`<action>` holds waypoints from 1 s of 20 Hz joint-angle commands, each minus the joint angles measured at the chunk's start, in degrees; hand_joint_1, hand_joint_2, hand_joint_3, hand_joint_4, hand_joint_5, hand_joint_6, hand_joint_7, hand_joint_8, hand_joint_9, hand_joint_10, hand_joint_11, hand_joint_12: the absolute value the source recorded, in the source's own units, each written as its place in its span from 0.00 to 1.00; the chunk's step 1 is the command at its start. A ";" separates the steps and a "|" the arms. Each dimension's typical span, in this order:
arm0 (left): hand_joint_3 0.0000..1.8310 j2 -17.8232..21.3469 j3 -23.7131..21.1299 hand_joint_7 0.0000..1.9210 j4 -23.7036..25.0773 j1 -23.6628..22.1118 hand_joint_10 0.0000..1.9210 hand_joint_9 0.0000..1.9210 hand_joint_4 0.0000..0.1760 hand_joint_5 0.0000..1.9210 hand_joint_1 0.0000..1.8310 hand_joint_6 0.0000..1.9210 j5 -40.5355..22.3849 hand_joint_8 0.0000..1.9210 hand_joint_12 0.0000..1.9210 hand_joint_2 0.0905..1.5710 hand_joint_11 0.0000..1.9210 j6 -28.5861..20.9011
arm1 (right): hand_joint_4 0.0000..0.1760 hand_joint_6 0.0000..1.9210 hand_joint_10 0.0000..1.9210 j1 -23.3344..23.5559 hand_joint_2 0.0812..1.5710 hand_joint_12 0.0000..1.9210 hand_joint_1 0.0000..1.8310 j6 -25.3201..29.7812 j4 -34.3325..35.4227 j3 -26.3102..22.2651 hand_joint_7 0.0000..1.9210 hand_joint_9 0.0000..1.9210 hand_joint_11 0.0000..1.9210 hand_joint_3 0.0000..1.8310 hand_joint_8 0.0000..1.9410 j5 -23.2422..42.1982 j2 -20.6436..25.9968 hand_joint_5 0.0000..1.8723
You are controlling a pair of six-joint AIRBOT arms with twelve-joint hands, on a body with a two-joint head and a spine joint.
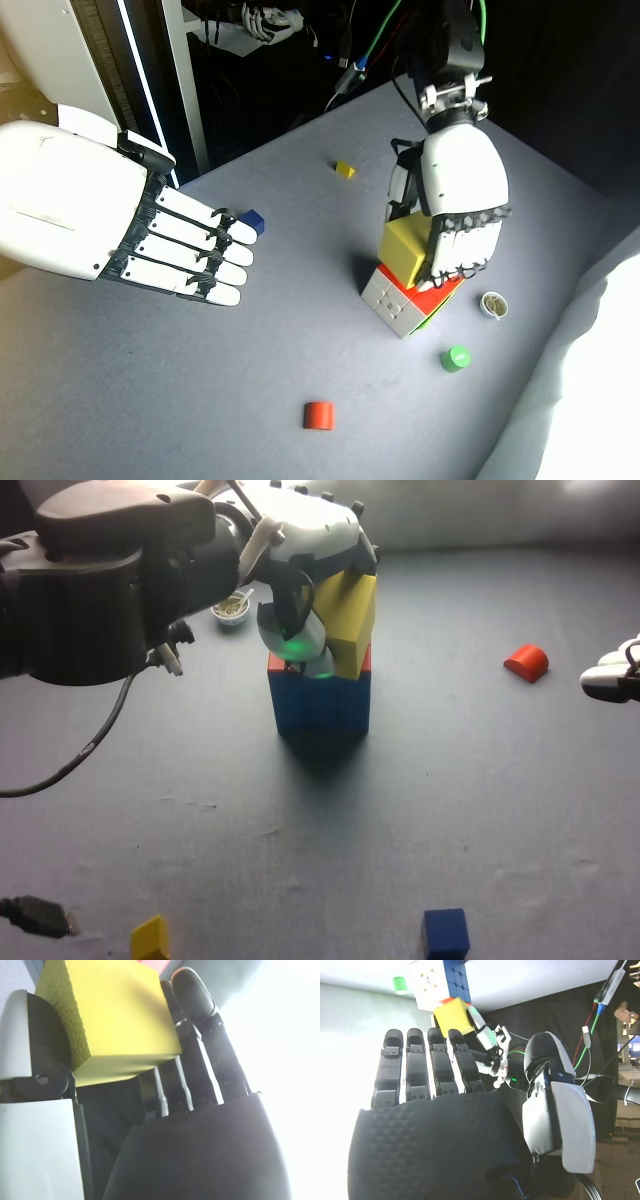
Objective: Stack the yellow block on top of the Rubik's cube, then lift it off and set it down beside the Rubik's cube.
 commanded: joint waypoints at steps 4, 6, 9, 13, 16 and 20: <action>0.00 -0.10 1.46 0.48 1.94 -0.24 0.74 0.41 0.00 0.48 0.75 0.43 0.28 0.64 0.74 0.72 0.27 0.15 | 0.00 0.00 0.00 0.74 0.78 0.00 0.00 0.18 1.98 0.09 0.00 0.00 0.00 0.00 0.00 2.20 0.68 0.00; 0.00 -0.15 1.83 0.49 2.27 -0.54 0.72 0.43 0.00 0.51 0.75 0.39 0.15 0.61 0.73 0.70 0.29 0.16 | 0.00 0.00 0.00 0.75 0.78 0.00 0.00 0.18 1.98 0.09 0.01 0.00 0.00 0.00 0.00 2.20 0.68 0.01; 0.00 -0.14 2.08 0.47 2.31 -0.74 0.71 0.41 0.00 0.49 0.73 0.43 -0.70 0.65 0.73 0.72 0.28 0.15 | 0.00 0.00 0.00 0.74 0.79 0.00 0.00 0.18 1.98 0.09 0.01 0.00 0.00 0.00 0.00 2.20 0.68 0.00; 0.00 -0.14 2.46 0.45 2.28 -0.60 0.75 0.39 0.00 0.44 0.74 0.50 -1.42 0.68 0.75 0.73 0.29 0.14 | 0.00 0.00 0.00 0.74 0.78 0.00 0.00 0.18 1.98 0.09 0.00 0.00 0.00 0.00 0.00 2.20 0.69 0.00; 0.00 -0.15 3.50 0.46 2.75 -0.40 0.60 0.39 0.00 0.46 0.68 0.48 -1.39 0.70 0.76 0.73 0.26 0.14 | 0.00 0.00 0.00 0.74 0.79 0.00 0.00 0.18 1.98 0.09 0.01 0.00 0.00 0.00 0.00 2.20 0.69 0.01; 0.00 -0.23 4.49 0.49 2.94 -0.33 0.53 0.42 0.00 0.51 0.68 0.43 -1.37 0.66 0.71 0.71 0.29 0.14 | 0.00 0.01 0.00 0.75 0.79 0.00 0.00 0.18 1.98 0.09 0.02 0.00 0.00 0.00 0.01 2.20 0.69 0.02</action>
